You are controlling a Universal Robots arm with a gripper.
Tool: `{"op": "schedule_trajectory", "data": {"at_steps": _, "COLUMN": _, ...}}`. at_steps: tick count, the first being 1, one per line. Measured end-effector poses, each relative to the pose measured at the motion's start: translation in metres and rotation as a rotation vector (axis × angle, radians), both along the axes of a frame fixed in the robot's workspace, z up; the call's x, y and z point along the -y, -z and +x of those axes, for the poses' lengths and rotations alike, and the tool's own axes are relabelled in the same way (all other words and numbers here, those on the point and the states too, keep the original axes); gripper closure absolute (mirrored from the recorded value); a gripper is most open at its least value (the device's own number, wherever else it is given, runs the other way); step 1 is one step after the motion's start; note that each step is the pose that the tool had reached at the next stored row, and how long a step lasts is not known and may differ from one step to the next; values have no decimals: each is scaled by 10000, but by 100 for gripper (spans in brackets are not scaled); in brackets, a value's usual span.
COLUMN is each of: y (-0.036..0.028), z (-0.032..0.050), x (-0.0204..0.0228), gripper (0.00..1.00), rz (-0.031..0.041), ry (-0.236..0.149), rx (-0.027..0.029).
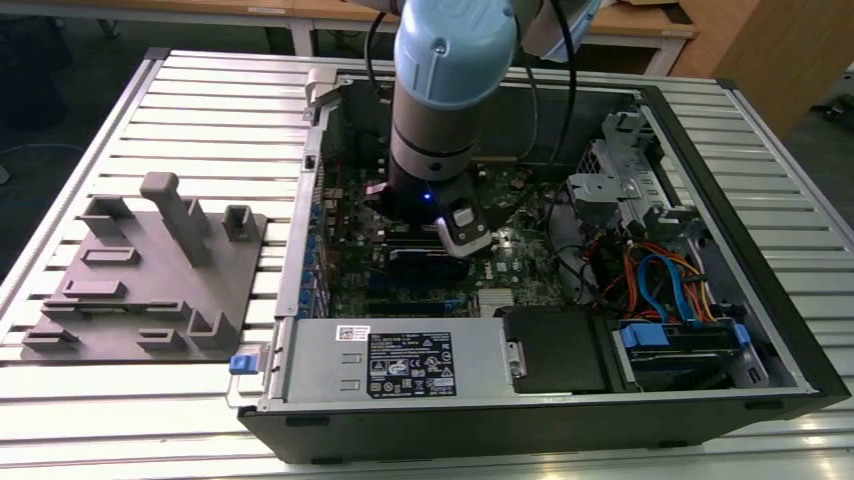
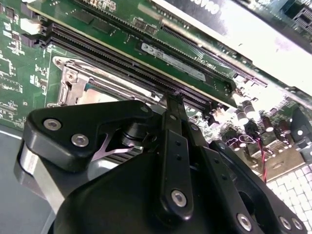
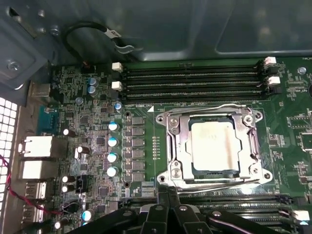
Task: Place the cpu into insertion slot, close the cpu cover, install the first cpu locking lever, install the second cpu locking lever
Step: 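Install the second cpu locking lever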
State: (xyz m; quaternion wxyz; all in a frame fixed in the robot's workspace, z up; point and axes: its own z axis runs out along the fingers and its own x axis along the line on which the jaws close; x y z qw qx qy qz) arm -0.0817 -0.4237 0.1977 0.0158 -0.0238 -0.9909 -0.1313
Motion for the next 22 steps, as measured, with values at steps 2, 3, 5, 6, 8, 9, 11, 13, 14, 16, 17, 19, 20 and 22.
{"op": "schedule_trajectory", "data": {"at_steps": 2, "y": 10, "z": -1, "x": 0, "gripper": 90, "rz": 85, "ry": 0, "rx": 1}}
{"op": "schedule_trajectory", "data": {"at_steps": 3, "y": 13, "z": -2, "x": 0, "gripper": 90, "rz": 120, "ry": 0, "rx": 1}}
{"op": "schedule_trajectory", "data": {"at_steps": 5, "y": 21, "z": -5, "x": 0, "gripper": 90, "rz": 181, "ry": -2, "rx": 0}}
{"op": "schedule_trajectory", "data": {"at_steps": 6, "y": 26, "z": -7, "x": 0, "gripper": 90, "rz": 207, "ry": -3, "rx": 1}}
{"op": "schedule_trajectory", "data": {"at_steps": 8, "y": 36, "z": -11, "x": 0, "gripper": 90, "rz": 254, "ry": -2, "rx": 0}}
{"op": "schedule_trajectory", "data": {"at_steps": 9, "y": 41, "z": -14, "x": 0, "gripper": 90, "rz": 280, "ry": -1, "rx": 0}}
{"op": "schedule_trajectory", "data": {"at_steps": 11, "y": 50, "z": -19, "x": 0, "gripper": 90, "rz": 324, "ry": -1, "rx": 0}}
{"op": "schedule_trajectory", "data": {"at_steps": 13, "y": 57, "z": -25, "x": 0, "gripper": 90, "rz": 359, "ry": 0, "rx": -2}}
{"op": "schedule_trajectory", "data": {"at_steps": 14, "y": 60, "z": -28, "x": 0, "gripper": 90, "rz": 376, "ry": -1, "rx": -1}}
{"op": "schedule_trajectory", "data": {"at_steps": 16, "y": 67, "z": -32, "x": 0, "gripper": 90, "rz": 409, "ry": -2, "rx": 0}}
{"op": "schedule_trajectory", "data": {"at_steps": 17, "y": 68, "z": -33, "x": 0, "gripper": 90, "rz": 419, "ry": -2, "rx": 0}}
{"op": "schedule_trajectory", "data": {"at_steps": 19, "y": 71, "z": -34, "x": -2, "gripper": 90, "rz": 435, "ry": -1, "rx": 0}}
{"op": "schedule_trajectory", "data": {"at_steps": 20, "y": 71, "z": -34, "x": -3, "gripper": 90, "rz": 438, "ry": -1, "rx": 0}}
{"op": "schedule_trajectory", "data": {"at_steps": 22, "y": 73, "z": -35, "x": -7, "gripper": 90, "rz": 447, "ry": -1, "rx": 1}}
